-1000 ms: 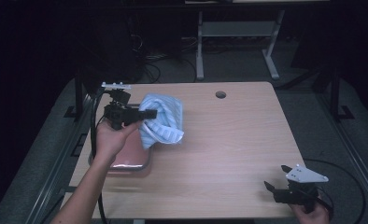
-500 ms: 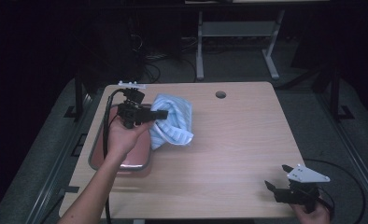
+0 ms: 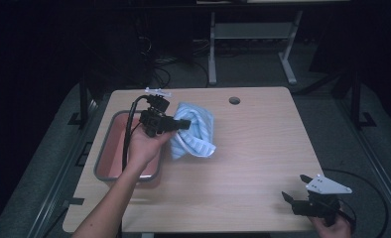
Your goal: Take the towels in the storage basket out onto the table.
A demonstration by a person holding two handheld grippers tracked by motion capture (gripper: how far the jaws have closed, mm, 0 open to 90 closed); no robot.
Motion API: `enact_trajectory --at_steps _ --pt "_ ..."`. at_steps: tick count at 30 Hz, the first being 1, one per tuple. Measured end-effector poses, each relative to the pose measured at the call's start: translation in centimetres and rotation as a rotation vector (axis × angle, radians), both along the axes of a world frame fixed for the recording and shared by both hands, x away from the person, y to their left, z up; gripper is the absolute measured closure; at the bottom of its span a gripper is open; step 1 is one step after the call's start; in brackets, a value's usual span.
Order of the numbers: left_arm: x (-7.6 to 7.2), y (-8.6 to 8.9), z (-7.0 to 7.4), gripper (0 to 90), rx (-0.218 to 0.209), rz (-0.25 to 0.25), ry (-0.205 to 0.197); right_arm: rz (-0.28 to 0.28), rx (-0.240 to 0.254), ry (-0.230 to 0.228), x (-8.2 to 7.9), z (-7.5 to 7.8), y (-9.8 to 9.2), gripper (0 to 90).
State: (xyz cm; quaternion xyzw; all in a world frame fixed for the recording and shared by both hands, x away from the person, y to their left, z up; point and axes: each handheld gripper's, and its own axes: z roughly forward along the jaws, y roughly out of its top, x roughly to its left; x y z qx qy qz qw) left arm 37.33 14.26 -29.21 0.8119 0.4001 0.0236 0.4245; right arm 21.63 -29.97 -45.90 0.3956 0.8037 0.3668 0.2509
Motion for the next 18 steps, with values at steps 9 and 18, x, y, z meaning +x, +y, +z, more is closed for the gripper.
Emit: enact_trajectory --at_steps 9,18 --pt "0.3 -1.9 -0.7 73.9 0.018 -0.022 0.011 -0.005 0.004 0.003 -0.1 0.1 -0.1 14.9" --pt "0.7 -3.9 -1.6 73.8 0.039 -0.045 0.018 -0.007 0.012 -0.006 -0.1 0.1 -0.3 14.9"
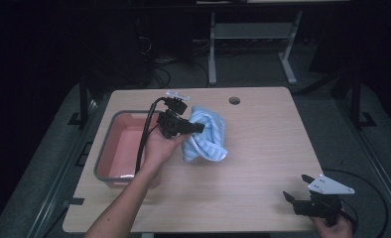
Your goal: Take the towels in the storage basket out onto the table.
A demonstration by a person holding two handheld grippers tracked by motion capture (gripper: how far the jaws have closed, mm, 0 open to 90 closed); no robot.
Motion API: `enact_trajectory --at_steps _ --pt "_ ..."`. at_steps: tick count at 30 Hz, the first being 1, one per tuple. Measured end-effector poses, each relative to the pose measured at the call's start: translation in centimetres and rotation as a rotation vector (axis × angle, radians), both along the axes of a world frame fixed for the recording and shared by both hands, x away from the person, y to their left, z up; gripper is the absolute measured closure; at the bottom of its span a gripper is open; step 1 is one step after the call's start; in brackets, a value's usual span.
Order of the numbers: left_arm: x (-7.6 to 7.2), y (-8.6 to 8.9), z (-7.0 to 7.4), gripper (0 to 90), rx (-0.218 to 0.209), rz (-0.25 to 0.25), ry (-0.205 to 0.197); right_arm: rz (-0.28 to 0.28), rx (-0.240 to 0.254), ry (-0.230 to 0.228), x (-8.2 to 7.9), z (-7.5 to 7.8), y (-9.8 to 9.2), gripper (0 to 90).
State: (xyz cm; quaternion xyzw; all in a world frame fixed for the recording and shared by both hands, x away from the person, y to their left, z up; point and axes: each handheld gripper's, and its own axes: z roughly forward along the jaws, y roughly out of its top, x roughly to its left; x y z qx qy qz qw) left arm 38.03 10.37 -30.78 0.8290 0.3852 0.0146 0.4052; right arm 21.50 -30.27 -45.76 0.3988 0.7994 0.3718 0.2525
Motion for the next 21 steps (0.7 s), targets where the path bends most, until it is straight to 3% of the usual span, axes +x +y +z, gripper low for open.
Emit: enact_trajectory --at_steps 21 --pt "1.1 -4.1 -3.6 73.6 0.050 -0.046 0.047 0.014 -0.001 0.002 0.2 0.0 0.2 14.9"
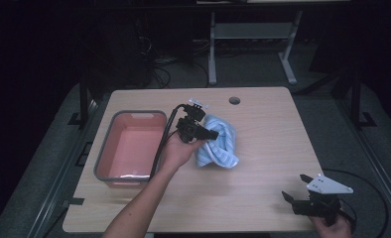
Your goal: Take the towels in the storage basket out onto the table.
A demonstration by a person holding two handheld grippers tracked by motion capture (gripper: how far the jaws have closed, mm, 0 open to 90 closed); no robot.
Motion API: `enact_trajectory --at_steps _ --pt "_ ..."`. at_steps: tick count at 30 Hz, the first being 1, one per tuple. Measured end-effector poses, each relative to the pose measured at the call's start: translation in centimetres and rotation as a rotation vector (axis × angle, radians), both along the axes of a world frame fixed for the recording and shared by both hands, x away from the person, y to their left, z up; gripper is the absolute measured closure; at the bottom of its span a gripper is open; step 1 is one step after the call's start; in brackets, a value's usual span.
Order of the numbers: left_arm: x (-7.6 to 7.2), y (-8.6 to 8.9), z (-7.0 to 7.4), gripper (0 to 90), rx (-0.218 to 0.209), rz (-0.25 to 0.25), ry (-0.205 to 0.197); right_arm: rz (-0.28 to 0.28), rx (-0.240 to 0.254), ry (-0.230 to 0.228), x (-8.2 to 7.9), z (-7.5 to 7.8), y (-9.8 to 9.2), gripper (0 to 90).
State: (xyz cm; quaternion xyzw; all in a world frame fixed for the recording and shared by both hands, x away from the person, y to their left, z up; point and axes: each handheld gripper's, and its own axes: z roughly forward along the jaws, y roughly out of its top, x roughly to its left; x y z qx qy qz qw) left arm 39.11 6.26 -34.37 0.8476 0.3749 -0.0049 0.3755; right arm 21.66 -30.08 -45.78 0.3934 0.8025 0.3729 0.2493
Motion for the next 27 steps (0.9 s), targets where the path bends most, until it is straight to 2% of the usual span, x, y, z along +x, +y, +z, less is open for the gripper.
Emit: enact_trajectory --at_steps 3,6,8,14,15,19,27 --pt "0.0 -0.6 -0.5 73.6 0.005 -0.008 0.010 0.002 -0.001 -0.002 0.0 0.0 0.0 14.9" --pt "0.0 -1.2 -0.8 73.6 0.020 -0.026 0.004 0.001 0.002 -0.001 0.1 0.0 0.1 14.9" --pt "-0.1 -1.8 -1.1 73.5 0.019 -0.011 0.004 -0.004 0.007 0.004 0.0 0.1 0.1 14.9" --pt "-0.2 -3.2 -2.1 73.5 0.027 -0.009 0.021 -0.001 0.005 -0.009 0.0 0.1 0.0 14.9" --pt "-0.1 -3.2 -2.2 73.5 0.039 -0.019 0.022 0.000 0.004 -0.010 0.0 0.1 0.0 14.9" --pt "0.0 -3.9 -2.9 73.5 0.041 -0.011 0.032 -0.005 0.015 -0.006 0.0 0.2 0.0 14.9" --pt "0.0 -4.9 -4.3 73.2 0.069 -0.032 0.042 0.003 0.010 -0.012 0.1 0.3 0.1 14.9"
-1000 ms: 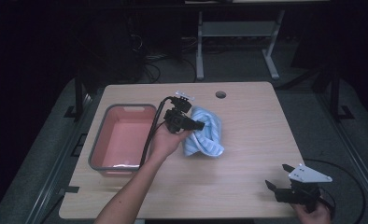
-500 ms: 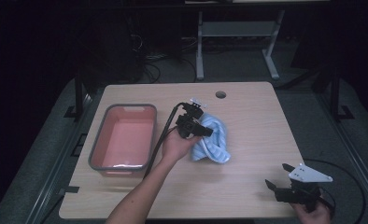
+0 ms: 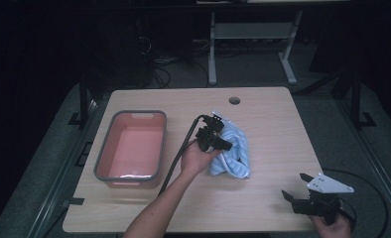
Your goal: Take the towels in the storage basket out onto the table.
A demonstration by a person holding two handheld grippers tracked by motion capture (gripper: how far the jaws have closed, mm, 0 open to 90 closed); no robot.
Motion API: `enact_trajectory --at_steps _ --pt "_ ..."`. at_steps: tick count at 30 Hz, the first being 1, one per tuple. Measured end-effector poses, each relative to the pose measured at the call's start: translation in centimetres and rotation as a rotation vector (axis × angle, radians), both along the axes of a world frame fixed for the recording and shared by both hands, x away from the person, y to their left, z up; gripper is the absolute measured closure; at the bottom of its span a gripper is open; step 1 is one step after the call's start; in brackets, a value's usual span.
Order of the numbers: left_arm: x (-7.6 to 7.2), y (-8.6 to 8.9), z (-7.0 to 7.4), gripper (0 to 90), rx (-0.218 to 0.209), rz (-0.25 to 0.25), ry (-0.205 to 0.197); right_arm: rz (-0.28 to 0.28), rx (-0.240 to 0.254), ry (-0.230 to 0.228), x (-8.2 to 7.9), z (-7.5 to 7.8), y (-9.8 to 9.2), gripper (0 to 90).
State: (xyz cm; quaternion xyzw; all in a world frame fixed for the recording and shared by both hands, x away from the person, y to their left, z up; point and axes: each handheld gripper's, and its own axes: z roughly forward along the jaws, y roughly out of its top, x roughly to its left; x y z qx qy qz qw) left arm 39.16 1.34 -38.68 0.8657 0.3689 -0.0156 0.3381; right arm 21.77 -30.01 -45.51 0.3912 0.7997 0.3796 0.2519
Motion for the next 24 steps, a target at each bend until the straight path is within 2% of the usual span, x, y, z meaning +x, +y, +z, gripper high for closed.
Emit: enact_trajectory --at_steps 6,12,20,24 --pt "0.0 -0.7 -1.3 73.2 -0.007 0.009 0.023 -0.002 0.003 0.006 -0.1 0.0 0.1 14.9" --pt "0.0 -1.3 -2.0 73.1 -0.010 0.008 0.028 0.001 0.005 0.010 0.0 0.0 0.2 14.9" --pt "0.0 -2.1 -2.9 71.6 0.010 0.001 0.029 0.002 0.003 0.000 0.0 0.0 0.0 14.9" --pt "-0.1 -2.2 -3.4 70.7 0.004 0.010 0.033 0.003 0.006 0.005 0.1 0.0 0.1 14.9"
